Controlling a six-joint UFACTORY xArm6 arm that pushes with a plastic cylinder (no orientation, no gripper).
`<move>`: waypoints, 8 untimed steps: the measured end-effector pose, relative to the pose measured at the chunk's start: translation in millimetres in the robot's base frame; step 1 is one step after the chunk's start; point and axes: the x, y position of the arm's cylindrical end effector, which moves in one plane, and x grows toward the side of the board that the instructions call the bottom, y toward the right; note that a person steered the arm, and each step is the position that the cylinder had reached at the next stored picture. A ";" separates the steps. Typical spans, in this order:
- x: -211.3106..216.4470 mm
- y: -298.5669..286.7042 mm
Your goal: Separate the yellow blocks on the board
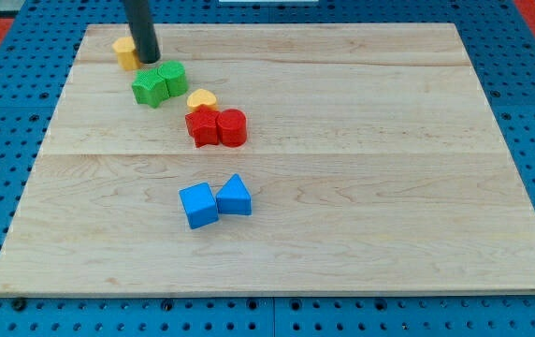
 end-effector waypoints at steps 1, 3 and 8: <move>5.9 -0.7; 27.0 -37.4; 5.5 -31.2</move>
